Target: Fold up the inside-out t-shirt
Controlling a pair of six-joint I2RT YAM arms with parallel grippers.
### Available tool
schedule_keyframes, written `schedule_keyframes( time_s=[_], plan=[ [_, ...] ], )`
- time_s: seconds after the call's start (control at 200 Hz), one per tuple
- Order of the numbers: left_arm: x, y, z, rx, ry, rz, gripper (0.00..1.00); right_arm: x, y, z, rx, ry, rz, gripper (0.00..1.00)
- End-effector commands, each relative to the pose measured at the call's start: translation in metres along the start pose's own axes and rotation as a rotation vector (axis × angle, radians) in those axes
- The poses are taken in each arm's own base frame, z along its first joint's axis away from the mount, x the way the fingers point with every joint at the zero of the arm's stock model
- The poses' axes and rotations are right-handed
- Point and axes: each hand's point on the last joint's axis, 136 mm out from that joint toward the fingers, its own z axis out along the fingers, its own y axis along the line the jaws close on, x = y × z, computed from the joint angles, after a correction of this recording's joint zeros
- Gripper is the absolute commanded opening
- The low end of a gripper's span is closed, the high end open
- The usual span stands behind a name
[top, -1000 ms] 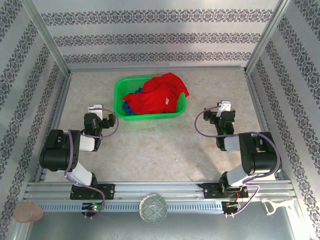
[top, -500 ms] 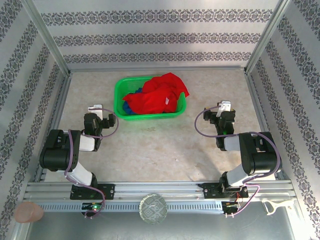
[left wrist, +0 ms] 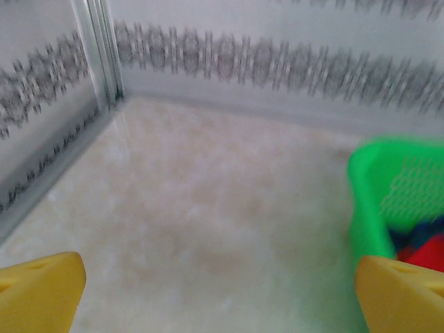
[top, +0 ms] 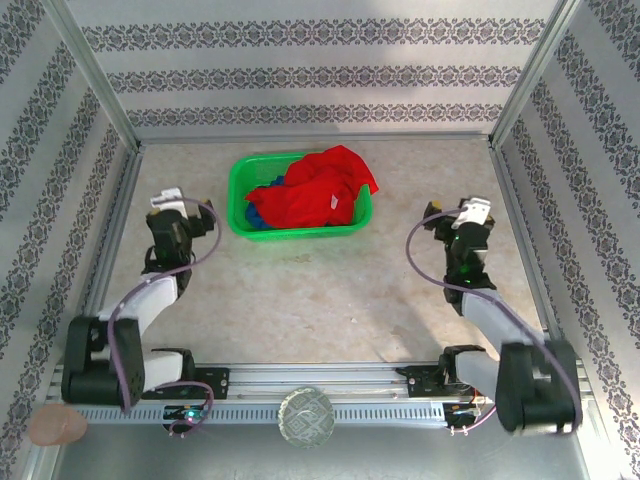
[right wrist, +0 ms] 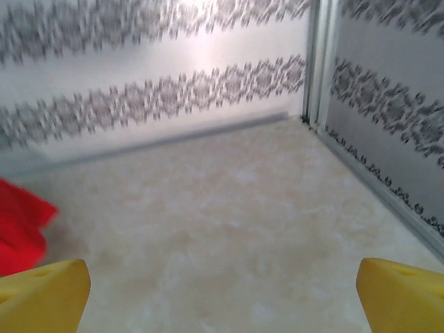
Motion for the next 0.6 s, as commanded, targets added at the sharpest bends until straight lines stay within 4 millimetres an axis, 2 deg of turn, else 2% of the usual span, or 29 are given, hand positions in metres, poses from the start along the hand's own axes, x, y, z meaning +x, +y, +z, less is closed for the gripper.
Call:
schedule_keyframes(
  time_s=[0.0, 0.085, 0.135, 0.235, 0.325, 0.405, 0.51, 0.595],
  plan=[
    [0.007, -0.014, -0.023, 0.042, 0.225, -0.163, 0.99, 0.001, 0.025, -0.021, -0.141, 0.175, 0.189, 0.98],
    [0.008, -0.038, -0.024, 0.132, 0.337, -0.276, 0.99, -0.007, 0.062, -0.036, -0.341, 0.249, 0.258, 0.98],
    [0.016, -0.053, -0.019, 0.189, 0.416, -0.317, 0.99, -0.005, 0.074, -0.041, -0.386, 0.331, 0.314, 0.98],
    [0.036, -0.081, -0.002, 0.272, 0.544, -0.353, 0.99, 0.011, 0.089, -0.041, -0.408, 0.520, 0.335, 0.98],
    [0.054, -0.096, 0.010, 0.281, 0.617, -0.341, 0.99, 0.035, 0.086, -0.043, -0.326, 0.641, 0.297, 0.98],
    [0.066, -0.103, 0.018, 0.281, 0.637, -0.326, 0.99, 0.046, 0.078, -0.045, -0.249, 0.674, 0.257, 0.98],
    [0.079, -0.117, 0.027, 0.308, 0.657, -0.328, 0.99, 0.054, 0.078, -0.051, -0.253, 0.715, 0.235, 0.98],
    [0.091, -0.136, 0.036, 0.357, 0.686, -0.342, 0.99, 0.060, 0.070, -0.054, -0.193, 0.752, 0.217, 0.98]
  ],
)
